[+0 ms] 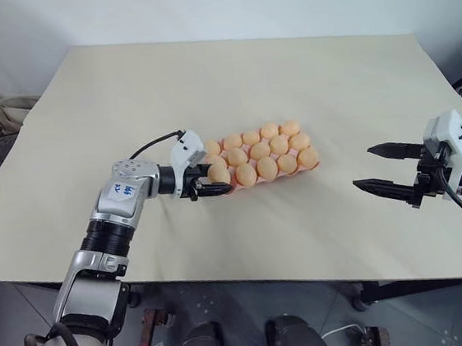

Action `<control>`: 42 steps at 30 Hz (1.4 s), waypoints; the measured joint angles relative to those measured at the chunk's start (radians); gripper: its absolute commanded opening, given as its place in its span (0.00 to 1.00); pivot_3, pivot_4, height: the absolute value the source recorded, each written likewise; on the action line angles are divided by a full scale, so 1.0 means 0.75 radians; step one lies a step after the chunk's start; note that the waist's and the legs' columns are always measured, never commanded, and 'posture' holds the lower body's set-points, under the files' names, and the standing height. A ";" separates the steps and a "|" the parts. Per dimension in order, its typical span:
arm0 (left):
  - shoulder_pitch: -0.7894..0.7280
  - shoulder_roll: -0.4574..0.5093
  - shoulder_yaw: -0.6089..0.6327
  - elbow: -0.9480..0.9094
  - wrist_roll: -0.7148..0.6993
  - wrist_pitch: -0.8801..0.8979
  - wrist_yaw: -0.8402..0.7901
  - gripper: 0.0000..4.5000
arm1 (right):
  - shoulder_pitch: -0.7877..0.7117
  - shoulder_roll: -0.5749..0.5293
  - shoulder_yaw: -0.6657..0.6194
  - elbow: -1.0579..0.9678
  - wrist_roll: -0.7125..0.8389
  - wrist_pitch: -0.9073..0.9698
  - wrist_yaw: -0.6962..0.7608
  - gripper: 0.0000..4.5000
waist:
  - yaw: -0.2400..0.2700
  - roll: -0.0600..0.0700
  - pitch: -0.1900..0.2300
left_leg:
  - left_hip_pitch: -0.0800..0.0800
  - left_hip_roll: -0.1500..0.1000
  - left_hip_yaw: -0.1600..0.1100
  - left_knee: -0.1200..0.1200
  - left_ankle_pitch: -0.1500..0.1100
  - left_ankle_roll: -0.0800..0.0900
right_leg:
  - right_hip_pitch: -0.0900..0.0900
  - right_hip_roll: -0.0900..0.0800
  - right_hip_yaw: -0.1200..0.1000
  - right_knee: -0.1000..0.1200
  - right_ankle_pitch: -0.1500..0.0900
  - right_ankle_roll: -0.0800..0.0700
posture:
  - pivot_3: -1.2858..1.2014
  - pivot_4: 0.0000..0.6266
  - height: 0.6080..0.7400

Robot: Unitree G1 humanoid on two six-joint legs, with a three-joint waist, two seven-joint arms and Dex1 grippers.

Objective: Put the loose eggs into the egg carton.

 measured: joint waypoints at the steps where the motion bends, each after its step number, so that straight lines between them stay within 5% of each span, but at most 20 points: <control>1: 0.000 -0.004 0.000 0.001 0.001 -0.004 -0.002 0.99 | 0.000 0.000 0.000 0.000 0.000 0.000 -0.001 1.00 | 0.000 0.000 0.000 | 0.000 0.000 0.000 0.000 0.000 0.000 | 0.000 0.000 0.000 0.000 0.000 0.000 | 0.52 0.24 1.00; 13: -0.001 0.029 0.026 -0.031 0.002 0.025 0.020 1.00 | -0.003 0.000 0.000 0.002 -0.001 0.000 0.003 1.00 | -0.002 0.000 0.000 | 0.000 0.000 0.000 0.000 0.000 0.000 | 0.000 0.000 0.000 0.000 0.000 0.000 | 0.52 0.24 1.00; 23: -0.029 0.344 0.253 -0.175 -0.079 0.204 -0.007 1.00 | -0.081 -0.051 0.012 0.128 -0.008 -0.043 0.140 1.00 | -0.002 0.000 0.000 | 0.000 0.000 0.000 0.000 0.000 0.000 | -0.001 0.000 0.000 0.000 0.000 0.000 | 0.52 0.24 1.00; 32: 0.147 0.592 0.457 -0.005 -0.137 0.049 -0.150 1.00 | -0.299 -0.073 0.135 0.466 -0.112 -0.197 0.280 1.00 | -0.012 0.002 0.001 | 0.000 0.000 0.002 -0.001 0.000 0.000 | -0.003 -0.002 0.000 0.002 0.000 0.000 | 0.52 0.24 1.00; 42: 0.162 0.617 0.502 0.097 -0.142 -0.040 -0.173 1.00 | -0.507 -0.074 0.221 0.774 -0.225 -0.370 0.347 1.00 | -0.005 0.002 0.001 | -0.001 -0.002 0.002 -0.001 -0.004 0.007 | -0.005 -0.008 -0.005 0.003 0.000 -0.001 | 0.52 0.24 1.00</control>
